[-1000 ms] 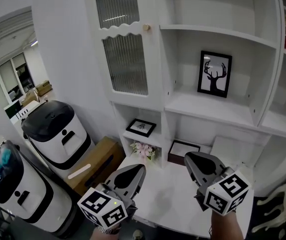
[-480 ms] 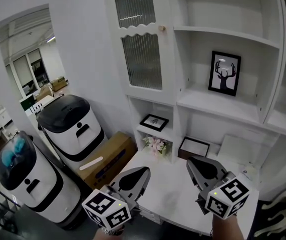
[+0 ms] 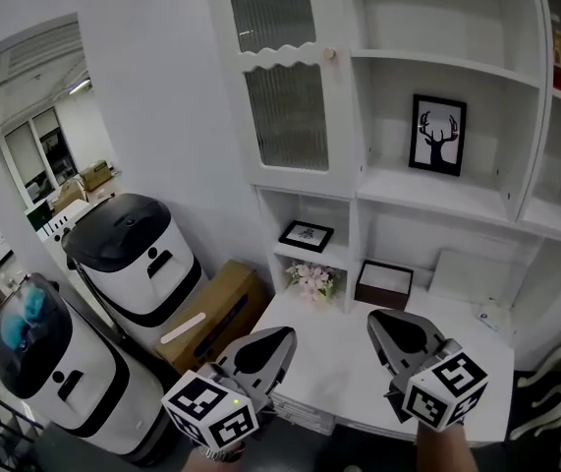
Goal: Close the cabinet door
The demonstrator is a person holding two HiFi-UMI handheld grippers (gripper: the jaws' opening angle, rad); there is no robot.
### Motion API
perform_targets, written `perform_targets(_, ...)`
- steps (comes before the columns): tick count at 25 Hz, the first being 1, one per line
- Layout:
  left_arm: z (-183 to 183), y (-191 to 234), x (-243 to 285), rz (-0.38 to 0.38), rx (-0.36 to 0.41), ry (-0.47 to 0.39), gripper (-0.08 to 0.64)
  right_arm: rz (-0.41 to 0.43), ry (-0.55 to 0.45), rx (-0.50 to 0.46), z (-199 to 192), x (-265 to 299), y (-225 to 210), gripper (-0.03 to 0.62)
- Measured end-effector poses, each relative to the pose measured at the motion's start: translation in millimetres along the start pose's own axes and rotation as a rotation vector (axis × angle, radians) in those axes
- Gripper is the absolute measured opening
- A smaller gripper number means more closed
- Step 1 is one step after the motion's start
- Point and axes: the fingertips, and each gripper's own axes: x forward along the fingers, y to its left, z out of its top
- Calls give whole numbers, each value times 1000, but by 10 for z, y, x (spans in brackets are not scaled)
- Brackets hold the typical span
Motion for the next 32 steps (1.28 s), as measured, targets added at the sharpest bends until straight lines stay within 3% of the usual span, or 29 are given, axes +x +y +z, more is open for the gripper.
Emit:
perform_targets(17, -59, 398, -508, -117, -35, 11, 5, -113, 32, -6, -201, 198, 664, 5)
perform_targets(32, -189, 555, -675, -169, -67, 25, 5, -158, 55, 12, -402, 274, 905, 5)
